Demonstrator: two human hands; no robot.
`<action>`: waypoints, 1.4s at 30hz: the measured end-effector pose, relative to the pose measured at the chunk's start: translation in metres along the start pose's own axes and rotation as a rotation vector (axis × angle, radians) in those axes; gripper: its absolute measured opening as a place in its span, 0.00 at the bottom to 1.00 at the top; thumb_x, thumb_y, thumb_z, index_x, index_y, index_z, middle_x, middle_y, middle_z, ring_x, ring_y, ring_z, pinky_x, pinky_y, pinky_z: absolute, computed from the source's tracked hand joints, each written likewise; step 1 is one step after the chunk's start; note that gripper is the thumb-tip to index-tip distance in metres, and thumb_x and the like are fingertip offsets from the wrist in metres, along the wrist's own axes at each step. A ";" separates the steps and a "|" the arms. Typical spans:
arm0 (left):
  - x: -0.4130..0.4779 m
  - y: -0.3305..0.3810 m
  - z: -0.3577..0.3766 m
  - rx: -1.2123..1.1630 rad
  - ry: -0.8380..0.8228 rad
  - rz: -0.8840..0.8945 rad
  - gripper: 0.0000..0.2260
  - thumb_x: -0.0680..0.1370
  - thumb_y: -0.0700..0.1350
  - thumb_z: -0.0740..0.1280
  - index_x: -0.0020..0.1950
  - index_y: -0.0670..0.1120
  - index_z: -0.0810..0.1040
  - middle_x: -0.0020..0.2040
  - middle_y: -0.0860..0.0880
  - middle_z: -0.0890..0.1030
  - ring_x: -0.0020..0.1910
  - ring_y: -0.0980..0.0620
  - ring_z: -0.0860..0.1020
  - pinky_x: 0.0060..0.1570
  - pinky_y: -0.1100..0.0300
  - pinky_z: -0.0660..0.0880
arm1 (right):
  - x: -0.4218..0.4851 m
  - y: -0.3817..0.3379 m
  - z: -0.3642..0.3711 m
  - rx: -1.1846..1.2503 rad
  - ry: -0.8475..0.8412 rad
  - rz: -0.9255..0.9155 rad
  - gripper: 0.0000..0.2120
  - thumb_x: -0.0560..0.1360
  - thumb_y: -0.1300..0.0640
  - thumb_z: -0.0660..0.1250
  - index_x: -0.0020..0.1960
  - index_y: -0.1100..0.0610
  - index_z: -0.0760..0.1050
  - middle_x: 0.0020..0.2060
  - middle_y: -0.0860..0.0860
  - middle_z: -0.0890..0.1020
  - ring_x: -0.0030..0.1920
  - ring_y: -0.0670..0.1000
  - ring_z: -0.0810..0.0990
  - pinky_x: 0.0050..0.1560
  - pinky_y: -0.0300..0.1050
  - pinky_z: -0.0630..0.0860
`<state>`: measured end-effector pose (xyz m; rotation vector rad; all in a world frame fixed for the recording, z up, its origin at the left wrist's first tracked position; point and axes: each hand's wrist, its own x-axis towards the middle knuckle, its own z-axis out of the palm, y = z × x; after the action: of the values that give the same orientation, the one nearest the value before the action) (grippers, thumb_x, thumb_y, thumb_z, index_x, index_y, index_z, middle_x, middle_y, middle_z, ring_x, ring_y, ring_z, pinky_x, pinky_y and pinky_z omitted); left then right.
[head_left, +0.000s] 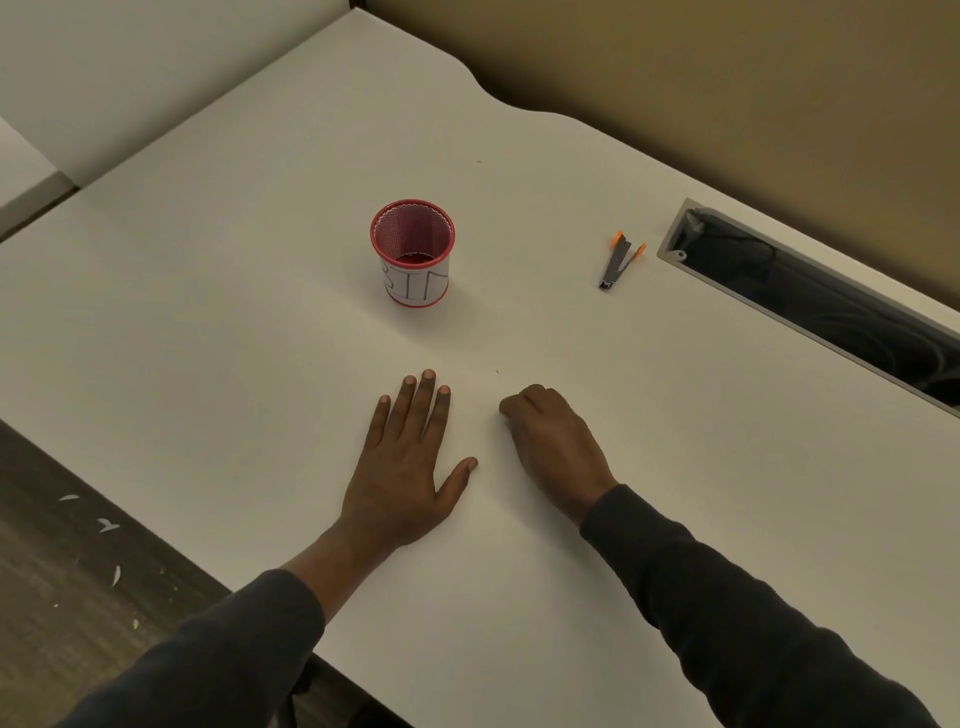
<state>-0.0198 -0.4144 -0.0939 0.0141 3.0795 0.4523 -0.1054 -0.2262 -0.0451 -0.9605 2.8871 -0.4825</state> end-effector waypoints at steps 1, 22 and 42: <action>0.000 0.000 0.000 0.001 0.000 -0.002 0.37 0.83 0.65 0.51 0.85 0.45 0.47 0.86 0.45 0.45 0.85 0.46 0.43 0.83 0.42 0.51 | 0.000 0.000 -0.003 0.120 0.039 0.075 0.08 0.79 0.62 0.66 0.57 0.60 0.79 0.49 0.53 0.82 0.47 0.52 0.79 0.48 0.39 0.75; 0.043 -0.001 -0.010 -0.010 -0.084 0.040 0.40 0.81 0.69 0.46 0.85 0.48 0.41 0.85 0.48 0.38 0.84 0.48 0.38 0.83 0.48 0.44 | 0.033 -0.011 -0.061 1.634 0.126 0.928 0.06 0.77 0.64 0.68 0.52 0.61 0.82 0.42 0.55 0.85 0.45 0.53 0.82 0.51 0.42 0.82; 0.044 0.003 -0.017 -0.068 -0.163 0.009 0.39 0.80 0.72 0.42 0.82 0.53 0.29 0.81 0.54 0.26 0.81 0.52 0.27 0.83 0.49 0.39 | 0.237 -0.054 -0.092 0.145 -0.154 0.043 0.09 0.77 0.62 0.66 0.54 0.60 0.83 0.50 0.56 0.83 0.49 0.55 0.81 0.49 0.46 0.80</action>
<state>-0.0643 -0.4164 -0.0779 0.0598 2.9045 0.5283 -0.2795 -0.3822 0.0690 -0.8717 2.6877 -0.5785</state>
